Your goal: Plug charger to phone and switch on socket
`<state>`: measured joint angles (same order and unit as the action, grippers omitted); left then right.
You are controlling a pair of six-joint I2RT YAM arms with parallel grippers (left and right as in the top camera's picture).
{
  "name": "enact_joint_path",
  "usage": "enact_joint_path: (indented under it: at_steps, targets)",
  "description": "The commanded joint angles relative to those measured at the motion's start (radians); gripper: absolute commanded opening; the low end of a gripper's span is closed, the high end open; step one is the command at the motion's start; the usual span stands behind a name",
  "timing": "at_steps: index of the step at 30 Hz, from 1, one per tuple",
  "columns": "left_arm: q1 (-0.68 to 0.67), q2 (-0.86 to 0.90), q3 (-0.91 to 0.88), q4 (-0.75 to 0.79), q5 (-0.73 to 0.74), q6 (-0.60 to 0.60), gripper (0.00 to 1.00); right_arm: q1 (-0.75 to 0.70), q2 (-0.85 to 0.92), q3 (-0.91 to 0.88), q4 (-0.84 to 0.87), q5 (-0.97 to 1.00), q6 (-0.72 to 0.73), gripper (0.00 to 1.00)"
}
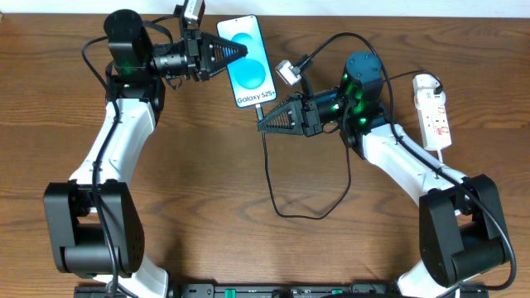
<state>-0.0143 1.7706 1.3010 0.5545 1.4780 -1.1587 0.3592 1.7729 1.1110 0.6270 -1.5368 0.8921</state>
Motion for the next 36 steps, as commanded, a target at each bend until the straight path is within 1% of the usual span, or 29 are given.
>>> enact_joint_path:
  at_steps: [1, 15, 36]
  targets:
    - [-0.012, -0.022, 0.010, 0.008, 0.093, 0.040, 0.07, -0.018, -0.019, 0.007, 0.009, 0.064, 0.005, 0.01]
    - [-0.044, -0.022, 0.005, 0.008, 0.093, 0.052, 0.07, -0.019, -0.019, 0.007, 0.010, 0.088, 0.005, 0.01]
    - [-0.044, -0.022, -0.022, 0.008, 0.093, 0.063, 0.07, -0.043, -0.019, 0.007, 0.014, 0.090, 0.010, 0.01]
